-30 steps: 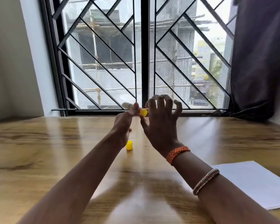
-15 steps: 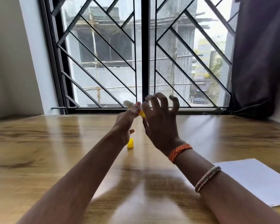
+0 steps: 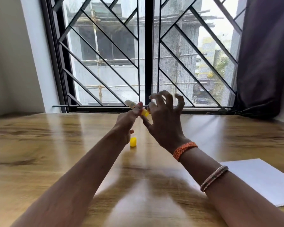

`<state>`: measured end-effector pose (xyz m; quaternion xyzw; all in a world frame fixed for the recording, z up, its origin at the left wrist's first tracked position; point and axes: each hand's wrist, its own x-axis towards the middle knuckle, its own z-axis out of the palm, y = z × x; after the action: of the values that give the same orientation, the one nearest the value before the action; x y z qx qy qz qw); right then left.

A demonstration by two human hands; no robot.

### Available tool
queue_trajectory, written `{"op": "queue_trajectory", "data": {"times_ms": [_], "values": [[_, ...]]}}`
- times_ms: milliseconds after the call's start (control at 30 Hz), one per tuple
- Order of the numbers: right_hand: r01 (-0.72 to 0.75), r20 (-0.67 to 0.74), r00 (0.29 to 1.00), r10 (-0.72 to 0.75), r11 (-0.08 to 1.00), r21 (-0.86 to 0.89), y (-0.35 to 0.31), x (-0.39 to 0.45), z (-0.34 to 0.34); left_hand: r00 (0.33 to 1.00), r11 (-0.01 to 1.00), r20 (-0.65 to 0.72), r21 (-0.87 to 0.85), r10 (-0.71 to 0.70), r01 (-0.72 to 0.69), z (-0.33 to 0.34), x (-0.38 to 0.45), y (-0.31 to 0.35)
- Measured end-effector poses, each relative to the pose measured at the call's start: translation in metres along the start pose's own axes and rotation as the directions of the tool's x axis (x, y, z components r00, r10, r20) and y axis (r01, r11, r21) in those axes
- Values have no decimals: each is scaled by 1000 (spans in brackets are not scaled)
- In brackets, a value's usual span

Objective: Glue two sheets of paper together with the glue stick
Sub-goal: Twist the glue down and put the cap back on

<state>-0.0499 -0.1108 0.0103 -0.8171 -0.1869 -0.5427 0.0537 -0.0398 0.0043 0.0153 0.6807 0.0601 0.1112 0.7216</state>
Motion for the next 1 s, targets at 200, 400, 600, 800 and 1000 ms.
{"op": "queue_trajectory", "data": {"times_ms": [200, 400, 600, 800, 1000], "values": [[8, 24, 1000, -7, 1000, -1, -3, -4, 2, 996, 998, 53, -20, -67, 68, 2, 0, -2], [-702, 626, 695, 353, 522, 484, 8, 0, 14, 991, 996, 107, -39, -77, 82, 2, 2, -1], [-771, 713, 637, 294, 282, 572, 11, -2, 9, 995, 997, 70, 26, -69, 67, 1, 1, -2], [-278, 239, 949, 207, 907, 317, 5, -4, 6, 993, 990, 27, 80, -115, 113, -3, 1, 1], [33, 8, 999, -33, 999, -23, 4, -4, 1, 996, 996, 14, 30, -87, 87, -1, -2, 3]]}}
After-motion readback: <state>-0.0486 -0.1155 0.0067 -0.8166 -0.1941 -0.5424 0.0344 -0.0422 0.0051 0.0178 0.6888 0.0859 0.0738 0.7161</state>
